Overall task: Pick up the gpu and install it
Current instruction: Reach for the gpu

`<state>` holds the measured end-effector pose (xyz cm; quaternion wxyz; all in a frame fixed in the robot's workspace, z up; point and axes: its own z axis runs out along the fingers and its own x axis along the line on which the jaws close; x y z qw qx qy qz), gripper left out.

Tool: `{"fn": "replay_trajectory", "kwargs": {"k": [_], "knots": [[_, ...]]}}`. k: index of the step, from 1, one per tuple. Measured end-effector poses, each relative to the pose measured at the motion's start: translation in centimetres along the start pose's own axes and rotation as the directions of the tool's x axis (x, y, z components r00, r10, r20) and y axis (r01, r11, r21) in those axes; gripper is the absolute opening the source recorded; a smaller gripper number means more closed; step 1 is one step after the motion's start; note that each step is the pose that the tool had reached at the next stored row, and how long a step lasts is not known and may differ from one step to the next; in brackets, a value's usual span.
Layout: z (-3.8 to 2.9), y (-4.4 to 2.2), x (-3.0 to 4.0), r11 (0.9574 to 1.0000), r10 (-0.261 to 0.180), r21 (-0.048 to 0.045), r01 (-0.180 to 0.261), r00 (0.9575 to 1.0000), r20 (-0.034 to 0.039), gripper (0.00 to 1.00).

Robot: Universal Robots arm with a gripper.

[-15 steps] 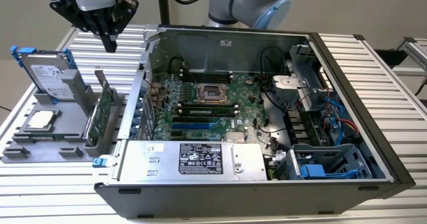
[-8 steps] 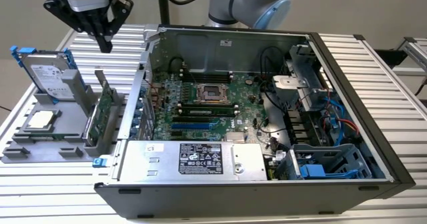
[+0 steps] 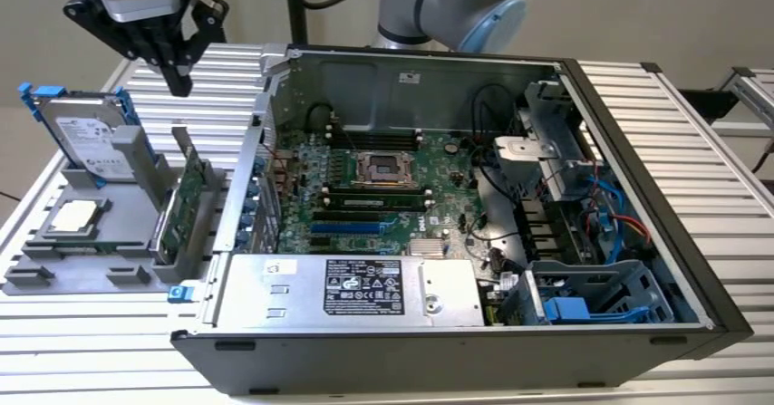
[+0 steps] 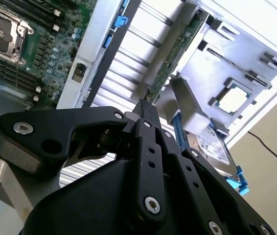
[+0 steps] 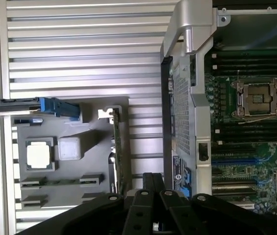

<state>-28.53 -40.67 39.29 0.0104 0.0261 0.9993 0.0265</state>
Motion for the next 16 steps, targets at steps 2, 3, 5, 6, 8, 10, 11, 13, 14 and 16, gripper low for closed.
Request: {"fn": "replay_trajectory", "kwargs": {"k": [2, 3, 5, 6, 8, 10, 11, 13, 14, 16], "knots": [[-0.01, -0.05, 0.27, 1.0000, 0.000, -0.0004, 0.000, 1.0000, 0.0000, 0.00], [-0.01, -0.07, 0.41, 1.0000, 0.000, -0.0005, 0.000, 1.0000, 0.0000, 0.00], [-0.02, -0.11, 0.67, 1.0000, 0.000, -0.0008, 0.000, 1.0000, 0.0000, 0.00], [-0.03, -0.13, 0.78, 1.0000, -0.001, -0.0009, 0.001, 1.0000, -0.0001, 0.00], [-0.03, -0.17, 1.02, 1.0000, -0.001, -0.0012, 0.001, 1.0000, -0.0001, 0.00], [-0.04, -0.19, 1.26, 1.0000, -0.001, -0.0014, 0.001, 1.0000, -0.0002, 0.00], [-0.04, -0.21, 1.38, 1.0000, -0.001, -0.0015, 0.001, 1.0000, -0.0002, 0.00], [-0.05, -0.24, 1.63, 1.0000, -0.001, -0.0018, 0.001, 1.0000, -0.0002, 0.00], [-0.05, -0.25, 1.75, 1.0000, -0.001, -0.0019, 0.001, 1.0000, -0.0001, 0.00], [-0.06, -0.28, 2.00, 1.0000, -0.001, -0.0021, 0.001, 1.0000, -0.0002, 0.00]]}}
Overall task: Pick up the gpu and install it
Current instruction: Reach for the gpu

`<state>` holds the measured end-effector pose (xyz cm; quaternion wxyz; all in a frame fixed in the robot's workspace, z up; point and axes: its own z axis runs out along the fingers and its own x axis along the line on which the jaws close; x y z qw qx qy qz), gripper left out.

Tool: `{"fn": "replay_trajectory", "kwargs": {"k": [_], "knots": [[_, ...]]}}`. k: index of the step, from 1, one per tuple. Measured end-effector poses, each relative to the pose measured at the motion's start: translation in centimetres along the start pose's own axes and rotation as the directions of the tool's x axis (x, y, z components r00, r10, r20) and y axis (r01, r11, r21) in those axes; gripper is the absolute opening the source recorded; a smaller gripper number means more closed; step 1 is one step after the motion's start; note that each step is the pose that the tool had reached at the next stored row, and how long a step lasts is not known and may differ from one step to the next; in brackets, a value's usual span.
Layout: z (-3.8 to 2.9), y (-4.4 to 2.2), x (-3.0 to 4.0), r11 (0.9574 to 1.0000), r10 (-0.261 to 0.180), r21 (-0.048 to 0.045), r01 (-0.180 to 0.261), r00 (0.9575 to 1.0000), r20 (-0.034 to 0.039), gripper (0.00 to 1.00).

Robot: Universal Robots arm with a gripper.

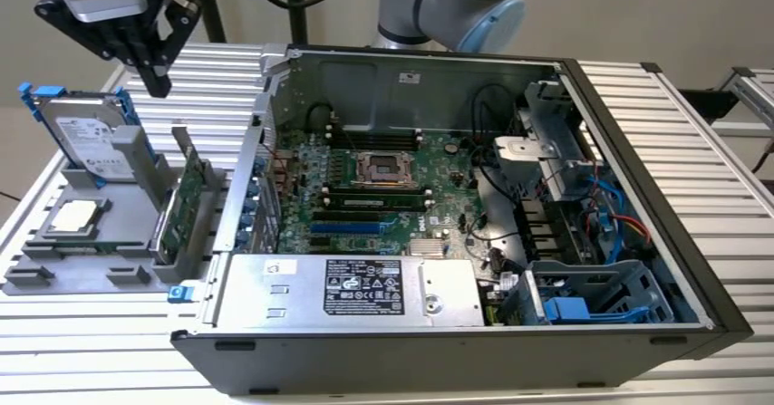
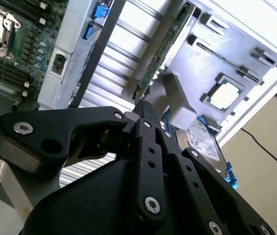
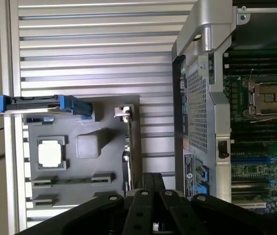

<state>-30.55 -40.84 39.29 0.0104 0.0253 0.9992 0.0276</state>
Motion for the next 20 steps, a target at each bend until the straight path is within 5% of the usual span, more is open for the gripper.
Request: {"fn": "replay_trajectory", "kwargs": {"k": [20], "knots": [[-0.07, -0.51, 2.17, 1.0000, -0.002, -0.0026, 0.002, 1.0000, -0.0002, 0.00]]}}
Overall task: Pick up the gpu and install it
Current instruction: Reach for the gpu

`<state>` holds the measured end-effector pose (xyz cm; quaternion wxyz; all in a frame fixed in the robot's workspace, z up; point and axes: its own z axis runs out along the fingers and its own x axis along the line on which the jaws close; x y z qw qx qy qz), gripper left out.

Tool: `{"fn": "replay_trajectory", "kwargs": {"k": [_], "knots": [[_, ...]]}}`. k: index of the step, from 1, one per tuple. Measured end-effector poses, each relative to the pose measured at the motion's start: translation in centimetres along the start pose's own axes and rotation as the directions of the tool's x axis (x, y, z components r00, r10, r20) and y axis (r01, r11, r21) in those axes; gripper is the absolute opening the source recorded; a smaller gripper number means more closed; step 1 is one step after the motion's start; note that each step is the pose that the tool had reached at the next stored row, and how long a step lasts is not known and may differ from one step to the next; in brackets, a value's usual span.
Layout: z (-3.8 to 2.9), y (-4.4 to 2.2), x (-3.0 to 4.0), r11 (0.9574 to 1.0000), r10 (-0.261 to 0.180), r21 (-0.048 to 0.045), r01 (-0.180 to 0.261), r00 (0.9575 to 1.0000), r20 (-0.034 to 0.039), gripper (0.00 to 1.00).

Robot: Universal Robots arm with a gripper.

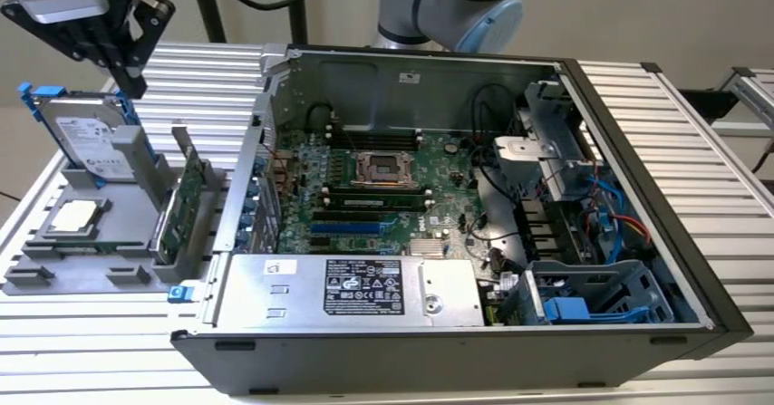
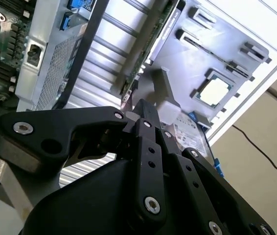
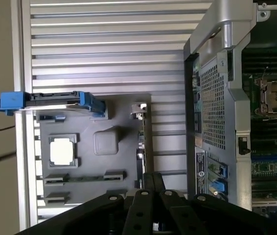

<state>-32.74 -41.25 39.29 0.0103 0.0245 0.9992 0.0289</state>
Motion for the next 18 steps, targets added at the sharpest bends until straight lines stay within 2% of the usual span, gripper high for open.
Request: {"fn": "replay_trajectory", "kwargs": {"k": [18], "knots": [[-0.13, -2.14, 0.14, 1.0000, -0.007, -0.0051, 0.007, 1.0000, -0.0006, 0.00]]}}
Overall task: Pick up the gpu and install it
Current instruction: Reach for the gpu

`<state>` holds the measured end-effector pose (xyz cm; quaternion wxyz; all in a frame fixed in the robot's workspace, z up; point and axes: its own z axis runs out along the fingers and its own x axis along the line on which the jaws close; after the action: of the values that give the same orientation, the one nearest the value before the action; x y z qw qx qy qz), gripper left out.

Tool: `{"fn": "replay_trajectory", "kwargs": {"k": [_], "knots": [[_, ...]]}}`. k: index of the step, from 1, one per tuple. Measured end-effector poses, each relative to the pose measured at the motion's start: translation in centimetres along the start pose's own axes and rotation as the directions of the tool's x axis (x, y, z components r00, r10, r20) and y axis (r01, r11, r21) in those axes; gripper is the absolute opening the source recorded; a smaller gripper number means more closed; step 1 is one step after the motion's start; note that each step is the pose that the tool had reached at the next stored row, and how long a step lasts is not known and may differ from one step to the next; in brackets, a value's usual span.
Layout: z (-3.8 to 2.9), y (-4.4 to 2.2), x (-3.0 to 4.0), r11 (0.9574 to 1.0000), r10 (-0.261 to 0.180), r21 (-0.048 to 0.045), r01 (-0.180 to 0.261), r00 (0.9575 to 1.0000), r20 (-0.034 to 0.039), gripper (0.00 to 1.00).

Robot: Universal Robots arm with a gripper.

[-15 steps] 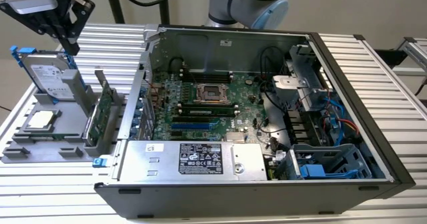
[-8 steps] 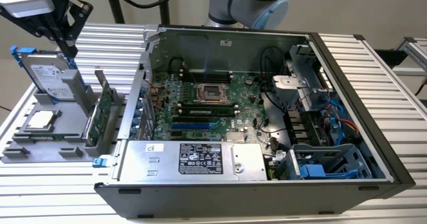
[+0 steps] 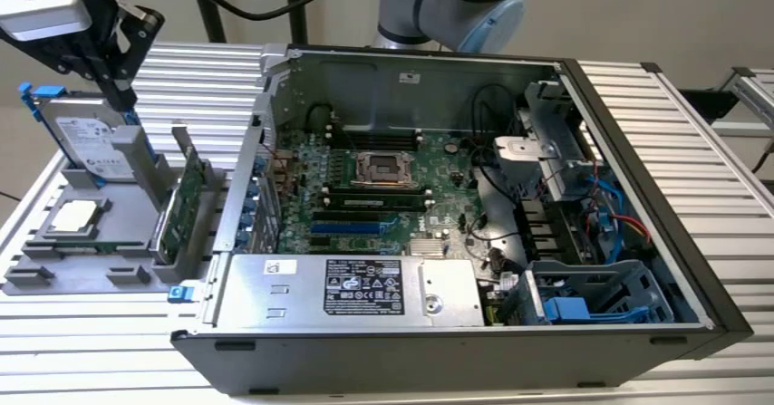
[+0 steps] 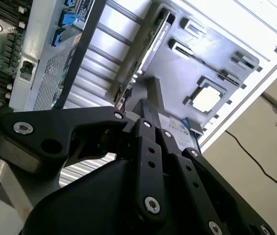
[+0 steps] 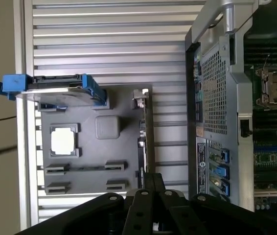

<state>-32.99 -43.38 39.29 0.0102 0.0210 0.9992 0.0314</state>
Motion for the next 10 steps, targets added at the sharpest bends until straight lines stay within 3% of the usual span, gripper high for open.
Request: {"fn": "replay_trajectory", "kwargs": {"k": [6, 10], "knots": [[-0.04, -0.59, 0.00, 0.9999, -0.015, -0.0016, 0.015, 0.9999, -0.0009, 0.00], [-0.04, -0.65, 0.00, 0.9999, -0.016, -0.0035, 0.016, 0.9999, -0.0009, 0.00]]}}
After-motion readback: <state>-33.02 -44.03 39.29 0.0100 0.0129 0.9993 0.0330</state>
